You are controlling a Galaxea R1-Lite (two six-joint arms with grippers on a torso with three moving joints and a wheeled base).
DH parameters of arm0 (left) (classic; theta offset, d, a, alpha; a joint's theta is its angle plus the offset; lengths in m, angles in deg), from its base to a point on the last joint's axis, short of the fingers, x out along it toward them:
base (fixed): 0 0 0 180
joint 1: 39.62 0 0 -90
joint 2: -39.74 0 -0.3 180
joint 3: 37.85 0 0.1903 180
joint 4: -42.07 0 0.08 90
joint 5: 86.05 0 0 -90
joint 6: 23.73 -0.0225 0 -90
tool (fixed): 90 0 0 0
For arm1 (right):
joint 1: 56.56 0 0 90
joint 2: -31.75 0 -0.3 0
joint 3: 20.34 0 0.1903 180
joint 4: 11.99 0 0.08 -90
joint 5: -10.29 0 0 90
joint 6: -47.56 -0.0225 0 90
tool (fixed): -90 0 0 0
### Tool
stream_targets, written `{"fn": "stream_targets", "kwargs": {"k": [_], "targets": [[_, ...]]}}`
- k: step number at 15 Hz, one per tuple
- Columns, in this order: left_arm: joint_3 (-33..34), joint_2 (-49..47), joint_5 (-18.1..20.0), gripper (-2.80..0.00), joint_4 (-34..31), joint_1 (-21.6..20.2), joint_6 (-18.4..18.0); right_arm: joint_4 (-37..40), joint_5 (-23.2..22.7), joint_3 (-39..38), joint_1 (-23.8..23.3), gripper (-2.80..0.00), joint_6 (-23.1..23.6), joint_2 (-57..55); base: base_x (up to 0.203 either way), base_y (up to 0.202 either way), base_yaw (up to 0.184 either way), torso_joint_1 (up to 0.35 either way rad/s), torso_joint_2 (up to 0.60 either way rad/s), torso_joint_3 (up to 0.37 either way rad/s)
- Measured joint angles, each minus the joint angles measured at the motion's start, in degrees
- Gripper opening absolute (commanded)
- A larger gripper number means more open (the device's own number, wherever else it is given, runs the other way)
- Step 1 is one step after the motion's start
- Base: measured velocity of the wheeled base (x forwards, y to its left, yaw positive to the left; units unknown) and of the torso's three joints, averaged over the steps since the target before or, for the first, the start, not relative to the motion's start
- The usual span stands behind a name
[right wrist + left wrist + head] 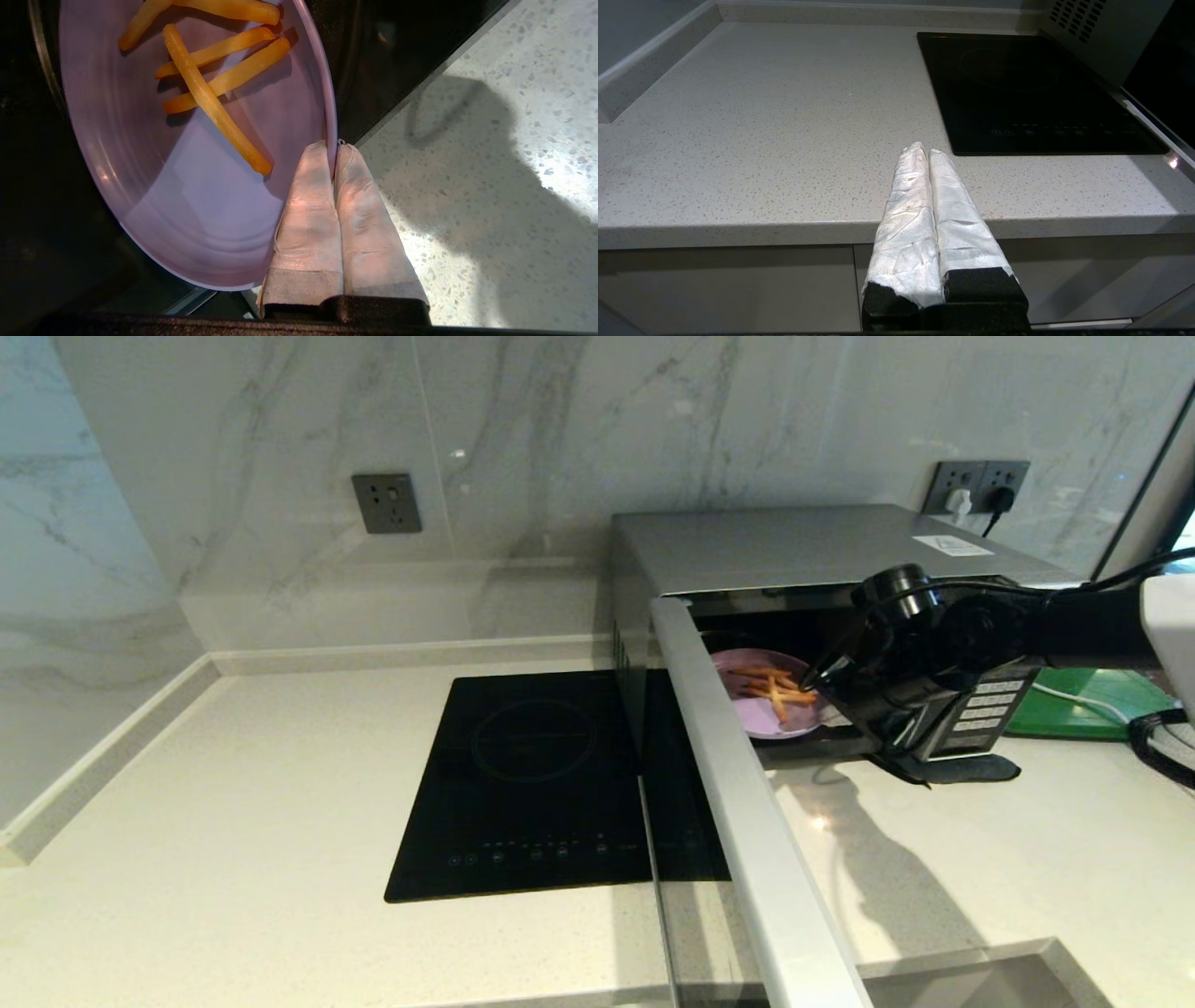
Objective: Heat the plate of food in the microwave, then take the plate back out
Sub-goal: Put the plate in the microwave oven, then close the microwave oven
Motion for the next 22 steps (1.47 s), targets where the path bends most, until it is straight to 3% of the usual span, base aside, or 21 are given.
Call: {"fn": "stream_targets", "kwargs": {"k": [11, 12, 22], "targets": [[0.0, 0.0, 0.0, -2.80, 0.0, 0.0, 0.0, -0.2, 0.4, 2.1, -0.1, -2.80, 0.3, -2.5, 0.000, 0.000, 0.000, 0.000, 0.00, 0.000], [0.0, 0.0, 0.0, -2.80, 0.0, 0.0, 0.0, -0.2, 0.5, 2.3, -0.1, 0.00, 0.4, -2.6, 0.000, 0.000, 0.000, 0.000, 0.00, 0.000], [0.0, 0.0, 0.0, -2.80, 0.0, 0.0, 0.0, 0.3, 1.7, 1.6, -0.5, 0.00, 0.7, 0.5, 0.000, 0.000, 0.000, 0.000, 0.00, 0.000]]}}
